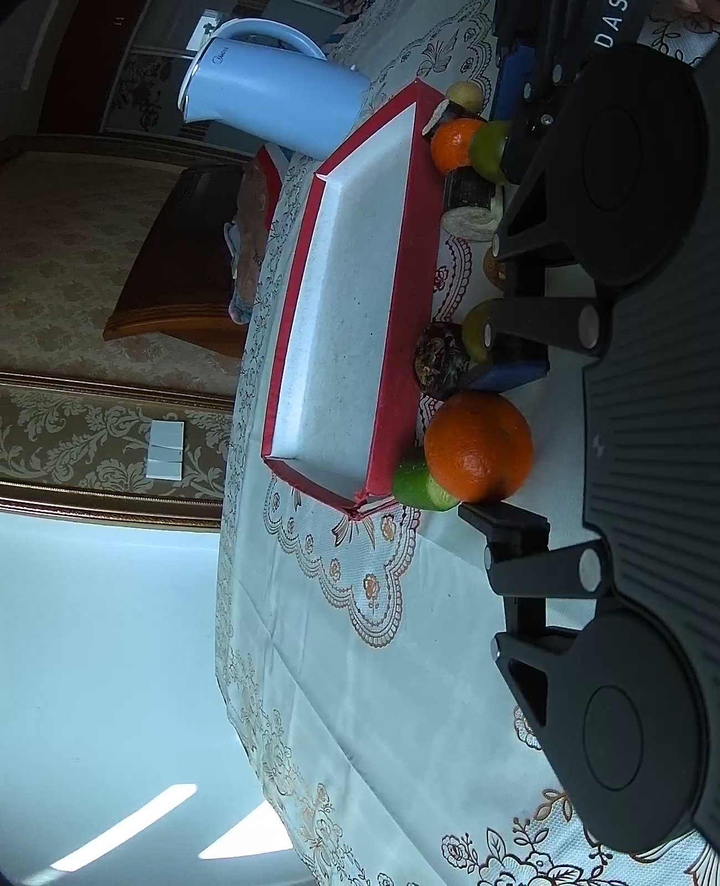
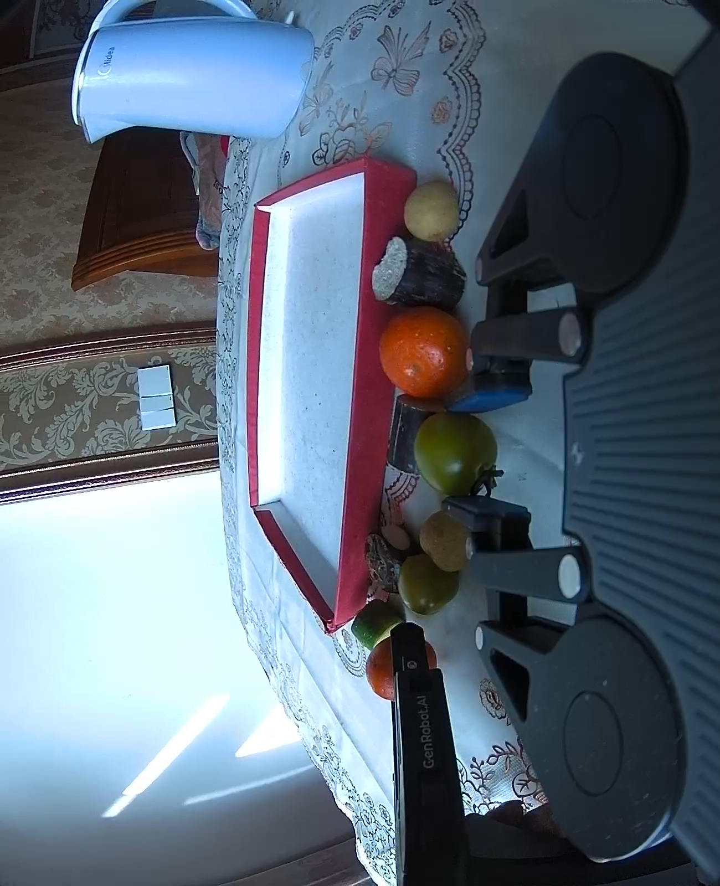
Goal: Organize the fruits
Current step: 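Close the left tool on the tangerine while the right tool grips the green citrus, then carry the tangerine into the tray and release while the right tool drops the citrus there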
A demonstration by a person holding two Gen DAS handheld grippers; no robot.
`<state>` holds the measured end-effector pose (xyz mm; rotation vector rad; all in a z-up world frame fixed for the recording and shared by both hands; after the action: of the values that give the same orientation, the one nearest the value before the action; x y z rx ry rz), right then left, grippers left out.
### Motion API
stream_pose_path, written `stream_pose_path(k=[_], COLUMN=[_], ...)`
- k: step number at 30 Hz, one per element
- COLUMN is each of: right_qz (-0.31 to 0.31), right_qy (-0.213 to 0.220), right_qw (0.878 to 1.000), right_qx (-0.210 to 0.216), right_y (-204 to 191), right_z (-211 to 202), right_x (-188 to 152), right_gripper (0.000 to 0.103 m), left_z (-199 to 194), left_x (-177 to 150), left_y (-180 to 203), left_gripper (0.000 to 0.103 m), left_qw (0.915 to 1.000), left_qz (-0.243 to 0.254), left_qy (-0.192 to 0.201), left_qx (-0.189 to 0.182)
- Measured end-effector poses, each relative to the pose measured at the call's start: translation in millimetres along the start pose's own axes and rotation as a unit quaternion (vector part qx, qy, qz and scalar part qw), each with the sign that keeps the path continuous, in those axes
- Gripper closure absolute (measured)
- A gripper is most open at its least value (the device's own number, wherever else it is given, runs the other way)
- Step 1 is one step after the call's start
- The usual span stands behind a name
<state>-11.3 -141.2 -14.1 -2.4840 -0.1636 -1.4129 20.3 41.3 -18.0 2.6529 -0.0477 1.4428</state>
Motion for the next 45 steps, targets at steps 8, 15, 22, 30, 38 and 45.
stream_pose_path(k=[8, 15, 22, 30, 38, 45], right_qz=[-0.004, -0.006, -0.005, 0.006, 0.010, 0.008], right_qy=[0.022, 0.045, 0.029, -0.018, -0.034, -0.043], right_qw=[1.000, 0.999, 0.998, 0.998, 0.998, 0.997], right_qx=[-0.006, -0.025, -0.057, -0.061, -0.061, -0.056], right_y=[8.5, 24.8, 46.8, 59.4, 61.0, 58.4], right_z=[-7.3, -10.5, 20.1, 67.4, 83.6, 91.3], right_x=[22.7, 64.3, 87.9, 78.4, 68.8, 67.7], right_gripper=[0.073, 0.073, 0.072, 0.072, 0.072, 0.072], left_z=[-8.5, 18.1, 60.6, 93.2, 112.7, 120.9], left_x=[34.6, 60.1, 72.2, 75.4, 70.4, 66.5], left_y=[22.3, 47.0, 61.1, 69.3, 76.2, 72.8], left_gripper=[0.062, 0.062, 0.062, 0.062, 0.062, 0.062], left_qw=[0.9990, 0.9987, 0.9989, 0.9992, 0.9983, 0.9986], left_qz=[0.024, 0.040, 0.042, 0.037, 0.052, 0.040], left_qy=[0.036, 0.032, 0.015, -0.002, -0.013, -0.030], left_qx=[-0.007, 0.001, 0.013, 0.013, 0.024, 0.018])
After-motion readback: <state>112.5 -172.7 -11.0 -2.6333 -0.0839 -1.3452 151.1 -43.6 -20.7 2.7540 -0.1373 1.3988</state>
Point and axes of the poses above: each gripper's, at about its wrist camera, not at the fingertips, and z roughly the way its jaws point, y to its right, x to its top, the point moved 5 cm from there along z, roughly the way its jaws point, and after that the axes turned 2 degrees about -y, right-handed, at the moved point
